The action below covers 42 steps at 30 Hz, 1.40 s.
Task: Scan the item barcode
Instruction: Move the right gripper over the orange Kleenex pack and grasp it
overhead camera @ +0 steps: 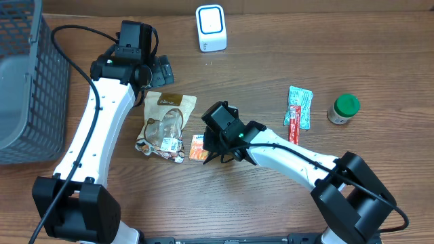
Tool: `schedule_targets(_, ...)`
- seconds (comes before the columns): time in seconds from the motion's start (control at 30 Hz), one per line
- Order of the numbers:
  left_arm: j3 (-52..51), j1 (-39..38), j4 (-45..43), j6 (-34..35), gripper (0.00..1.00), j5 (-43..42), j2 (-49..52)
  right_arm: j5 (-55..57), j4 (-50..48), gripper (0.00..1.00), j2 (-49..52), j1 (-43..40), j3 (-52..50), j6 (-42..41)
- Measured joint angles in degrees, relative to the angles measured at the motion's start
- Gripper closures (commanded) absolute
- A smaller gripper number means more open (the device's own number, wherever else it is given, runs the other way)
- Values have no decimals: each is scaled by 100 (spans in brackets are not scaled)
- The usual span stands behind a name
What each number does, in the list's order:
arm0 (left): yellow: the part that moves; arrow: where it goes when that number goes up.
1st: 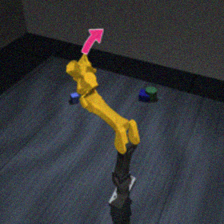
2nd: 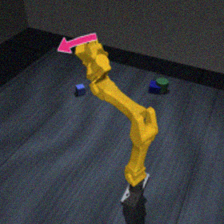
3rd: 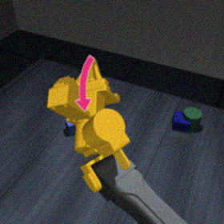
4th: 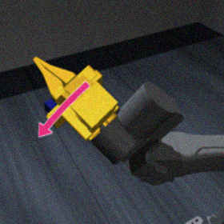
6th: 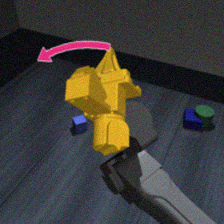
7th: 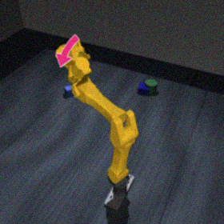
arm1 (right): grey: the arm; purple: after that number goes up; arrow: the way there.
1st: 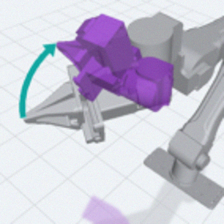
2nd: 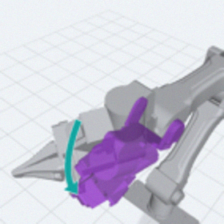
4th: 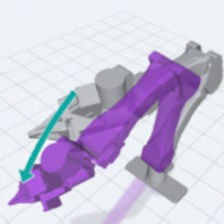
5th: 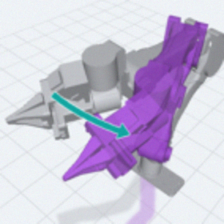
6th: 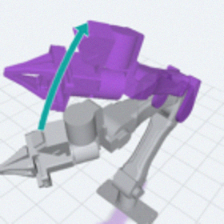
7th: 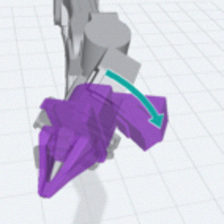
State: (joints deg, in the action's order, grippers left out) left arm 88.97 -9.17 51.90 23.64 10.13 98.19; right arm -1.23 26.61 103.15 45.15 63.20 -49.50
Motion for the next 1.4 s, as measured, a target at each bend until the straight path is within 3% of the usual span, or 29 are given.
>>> schedule_targets(0.57, 0, 0, 0, 0, 0, 0, 0, -184, -87, 75, 442, 0, 0, -2)
schedule_targets(0.97, 0, 0, 2, 0, 0, 0, 0, -428, -186, 87, 459, -9, 17, 144)
schedule_targets(1.2, 0, 0, 0, 0, 0, 0, 0, -629, -164, 75, 328, -98, 39, 485)
schedule_targets(1.27, 0, 0, 0, 0, 0, 0, 0, -645, -168, 65, 286, -122, 39, 511)
schedule_targets(1.4, 0, 0, 0, 0, 0, 0, 0, -667, -153, 65, 284, -122, 39, 564)
